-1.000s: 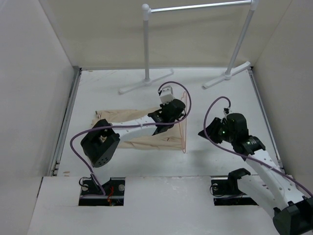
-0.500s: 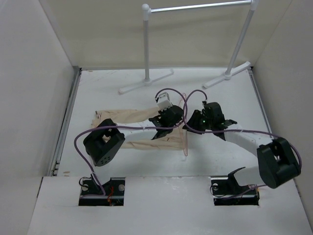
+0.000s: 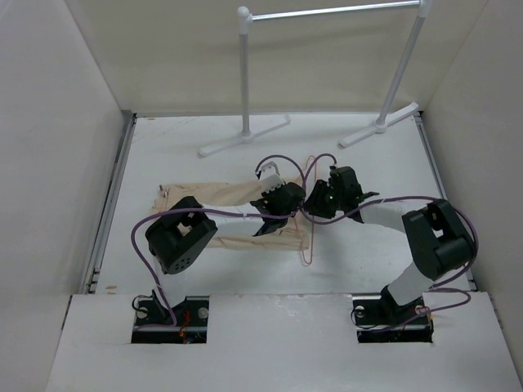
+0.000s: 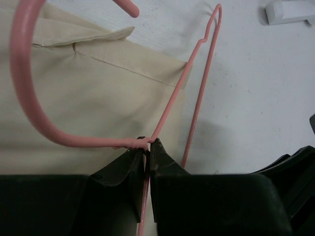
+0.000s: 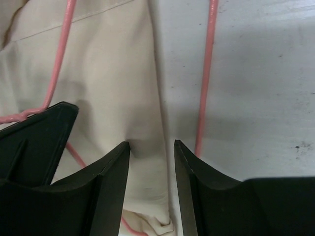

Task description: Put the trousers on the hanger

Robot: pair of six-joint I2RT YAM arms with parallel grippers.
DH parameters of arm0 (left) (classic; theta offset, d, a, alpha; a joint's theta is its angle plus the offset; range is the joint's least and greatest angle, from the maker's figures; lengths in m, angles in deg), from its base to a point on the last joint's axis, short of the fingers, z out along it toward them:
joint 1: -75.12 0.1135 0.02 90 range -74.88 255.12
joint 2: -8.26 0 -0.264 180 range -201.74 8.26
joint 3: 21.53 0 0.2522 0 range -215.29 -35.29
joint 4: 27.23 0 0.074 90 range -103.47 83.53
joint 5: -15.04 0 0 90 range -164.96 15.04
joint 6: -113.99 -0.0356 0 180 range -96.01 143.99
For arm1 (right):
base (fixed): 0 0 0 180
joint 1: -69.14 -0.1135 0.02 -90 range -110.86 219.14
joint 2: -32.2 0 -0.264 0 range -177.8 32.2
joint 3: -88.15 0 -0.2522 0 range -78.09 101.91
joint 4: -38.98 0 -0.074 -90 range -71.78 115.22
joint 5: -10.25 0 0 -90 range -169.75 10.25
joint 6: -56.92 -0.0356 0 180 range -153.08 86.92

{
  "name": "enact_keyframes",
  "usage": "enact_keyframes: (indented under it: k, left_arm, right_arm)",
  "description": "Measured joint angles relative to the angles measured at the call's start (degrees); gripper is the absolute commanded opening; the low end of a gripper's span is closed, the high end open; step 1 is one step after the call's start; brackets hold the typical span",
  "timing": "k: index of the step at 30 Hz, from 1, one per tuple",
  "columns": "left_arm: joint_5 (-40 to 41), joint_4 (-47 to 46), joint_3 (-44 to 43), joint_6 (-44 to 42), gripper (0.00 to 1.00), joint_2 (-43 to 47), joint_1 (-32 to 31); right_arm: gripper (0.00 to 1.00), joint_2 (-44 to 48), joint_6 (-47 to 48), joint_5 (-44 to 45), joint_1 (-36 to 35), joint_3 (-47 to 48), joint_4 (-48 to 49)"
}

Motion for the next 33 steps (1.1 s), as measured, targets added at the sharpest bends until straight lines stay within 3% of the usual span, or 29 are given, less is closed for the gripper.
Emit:
enact_keyframes:
  k: [5, 9, 12, 19, 24, 33]
  left_arm:
    - [0.0, 0.0, 0.04, 0.33, 0.01, 0.0, 0.04]
    - [-0.07, -0.26, 0.5, 0.55, 0.01, 0.0, 0.42]
    - [-0.09, -0.74, 1.44, 0.7, 0.01, 0.02, 0.81]
    - [-0.44, -2.01, 7.13, 0.42, 0.01, 3.89, 3.04]
    - [-0.48, -1.57, 13.97, -2.78, 0.01, 11.96, 5.77]
    - [-0.39, 4.7, 24.02, -9.81, 0.02, 27.41, 12.7]
  right_arm:
    - [0.45, -1.03, -0.31, 0.83, -0.5, -0.13, 0.96]
    - [0.22, -1.14, -1.66, -0.92, -0.79, -1.38, 2.93]
    - [0.11, -1.11, -3.26, -3.08, -0.35, -2.38, 4.52]
    - [0.08, 2.54, -7.58, -5.55, 2.69, -3.89, 5.2]
    - [0.08, 7.13, -9.03, -6.14, 4.68, -3.96, 5.29]
    - [0.09, 7.41, -9.53, -5.95, 6.95, -4.52, 4.83]
